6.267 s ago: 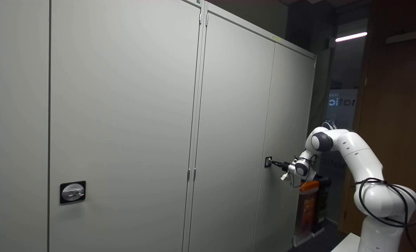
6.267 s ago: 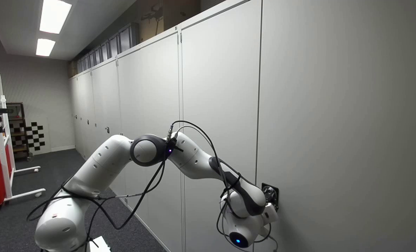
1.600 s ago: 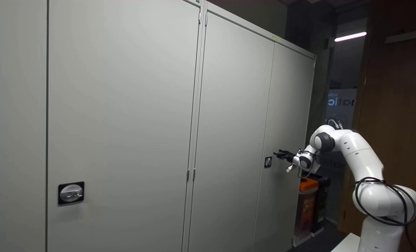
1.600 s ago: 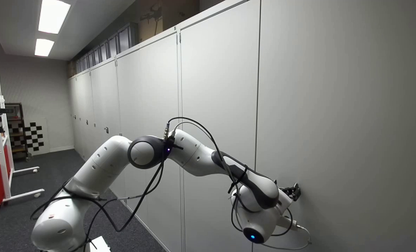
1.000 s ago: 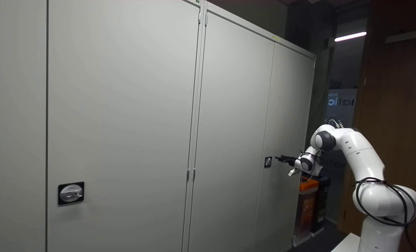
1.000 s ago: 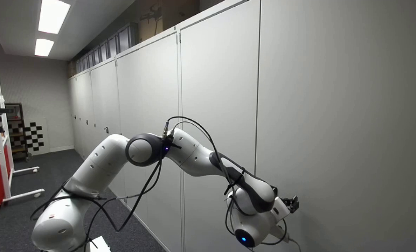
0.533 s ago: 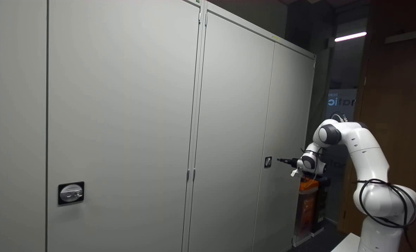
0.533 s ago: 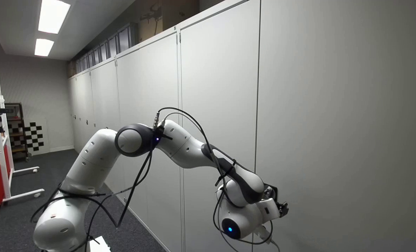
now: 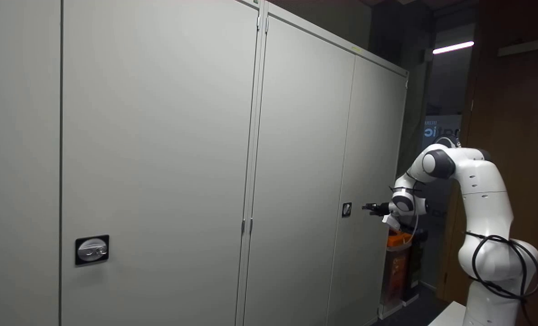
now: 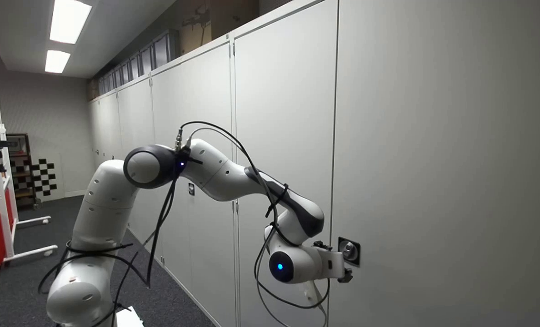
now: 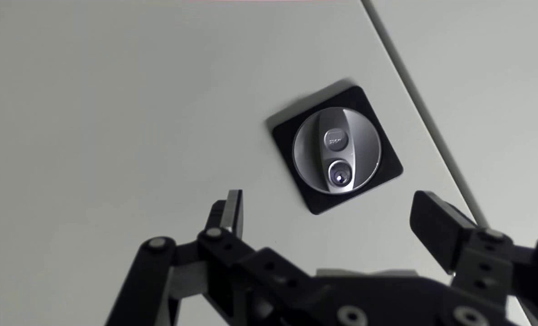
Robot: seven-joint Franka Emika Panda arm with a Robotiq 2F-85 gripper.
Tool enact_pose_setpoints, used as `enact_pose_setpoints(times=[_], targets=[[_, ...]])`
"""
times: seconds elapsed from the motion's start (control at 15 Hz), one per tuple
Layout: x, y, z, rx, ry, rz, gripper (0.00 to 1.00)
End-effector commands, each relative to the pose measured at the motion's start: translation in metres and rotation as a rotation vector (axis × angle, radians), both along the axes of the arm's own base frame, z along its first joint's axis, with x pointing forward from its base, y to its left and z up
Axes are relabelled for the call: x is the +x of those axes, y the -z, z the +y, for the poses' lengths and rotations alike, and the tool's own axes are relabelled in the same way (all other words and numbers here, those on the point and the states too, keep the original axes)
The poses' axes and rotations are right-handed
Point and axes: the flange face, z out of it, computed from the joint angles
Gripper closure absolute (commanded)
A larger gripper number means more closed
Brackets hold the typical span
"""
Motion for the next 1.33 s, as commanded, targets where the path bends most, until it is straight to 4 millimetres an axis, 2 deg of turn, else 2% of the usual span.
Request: enact_pose_setpoints(times=[0.0,0.53,1.27], targets=[[-0.03,-0.026,0.021,0.1,0.017,0.097,0.0],[-0.054,-0.054,0.04,0.305,0.07,0.274,0.0],[-0.06,-0.098,0.056,0.63,0.221,0.419,0.0]])
